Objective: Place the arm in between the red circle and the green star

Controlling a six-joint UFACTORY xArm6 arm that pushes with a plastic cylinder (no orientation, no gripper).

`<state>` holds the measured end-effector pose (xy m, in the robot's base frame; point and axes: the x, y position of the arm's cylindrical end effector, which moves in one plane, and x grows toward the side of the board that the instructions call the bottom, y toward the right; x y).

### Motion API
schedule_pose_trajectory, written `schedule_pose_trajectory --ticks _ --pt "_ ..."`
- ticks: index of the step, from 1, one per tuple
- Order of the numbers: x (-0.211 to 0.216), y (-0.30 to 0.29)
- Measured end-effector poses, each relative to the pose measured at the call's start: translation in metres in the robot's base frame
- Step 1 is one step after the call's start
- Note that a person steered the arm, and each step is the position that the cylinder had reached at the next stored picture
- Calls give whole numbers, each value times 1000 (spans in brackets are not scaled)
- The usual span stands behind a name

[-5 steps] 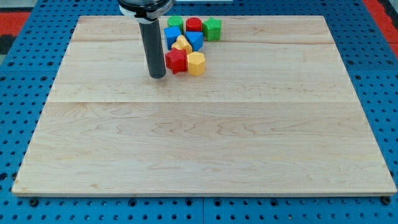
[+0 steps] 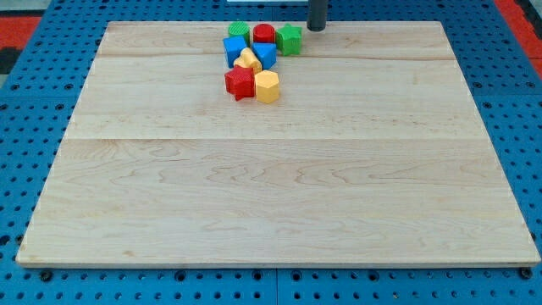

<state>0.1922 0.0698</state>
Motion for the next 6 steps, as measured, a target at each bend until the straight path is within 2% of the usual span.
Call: schedule_pose_trajectory --ticks 1,3,4,5,6 --pt "10 -48" --pt "70 -10" --pt "44 -22" --pt "17 -57" --pt "61 -64"
